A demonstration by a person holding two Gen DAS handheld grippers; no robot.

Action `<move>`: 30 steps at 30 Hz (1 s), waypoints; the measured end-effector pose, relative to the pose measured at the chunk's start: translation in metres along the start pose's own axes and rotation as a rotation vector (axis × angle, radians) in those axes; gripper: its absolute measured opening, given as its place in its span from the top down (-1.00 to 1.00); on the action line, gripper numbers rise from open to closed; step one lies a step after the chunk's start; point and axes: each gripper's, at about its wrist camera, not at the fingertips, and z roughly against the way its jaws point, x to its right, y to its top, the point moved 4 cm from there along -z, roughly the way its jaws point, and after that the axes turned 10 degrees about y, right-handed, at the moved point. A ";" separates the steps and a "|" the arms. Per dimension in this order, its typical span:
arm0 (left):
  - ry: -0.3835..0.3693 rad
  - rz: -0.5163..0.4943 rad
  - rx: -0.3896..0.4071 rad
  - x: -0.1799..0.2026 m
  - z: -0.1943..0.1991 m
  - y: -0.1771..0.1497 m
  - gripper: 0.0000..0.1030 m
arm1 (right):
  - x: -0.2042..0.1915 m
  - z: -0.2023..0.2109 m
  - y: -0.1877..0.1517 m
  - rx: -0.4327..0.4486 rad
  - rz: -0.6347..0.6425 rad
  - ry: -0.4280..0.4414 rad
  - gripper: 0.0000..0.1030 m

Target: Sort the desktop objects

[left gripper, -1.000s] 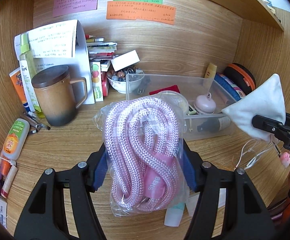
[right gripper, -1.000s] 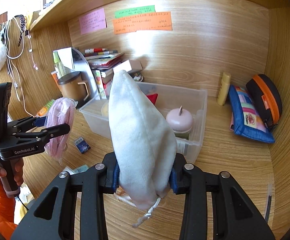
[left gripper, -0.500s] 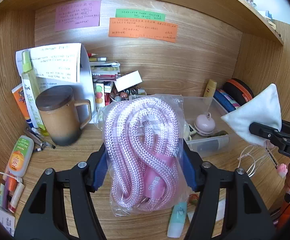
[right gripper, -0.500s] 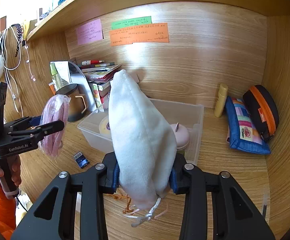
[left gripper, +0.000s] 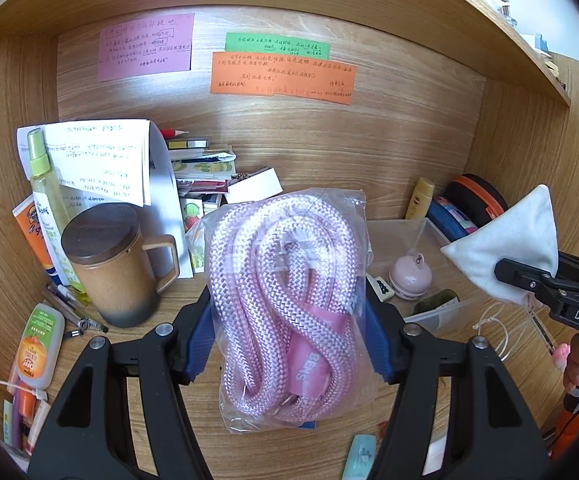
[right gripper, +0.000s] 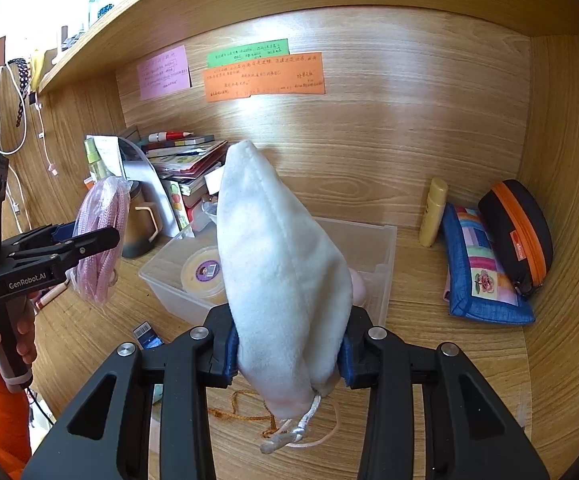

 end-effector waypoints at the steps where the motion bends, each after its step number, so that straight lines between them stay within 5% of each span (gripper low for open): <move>1: -0.001 -0.002 0.001 0.000 -0.002 0.002 -0.23 | 0.001 -0.001 0.001 0.000 -0.002 -0.002 0.34; 30: -0.017 -0.004 -0.075 0.008 -0.074 0.027 -0.23 | 0.037 -0.044 0.020 -0.040 -0.054 -0.013 0.34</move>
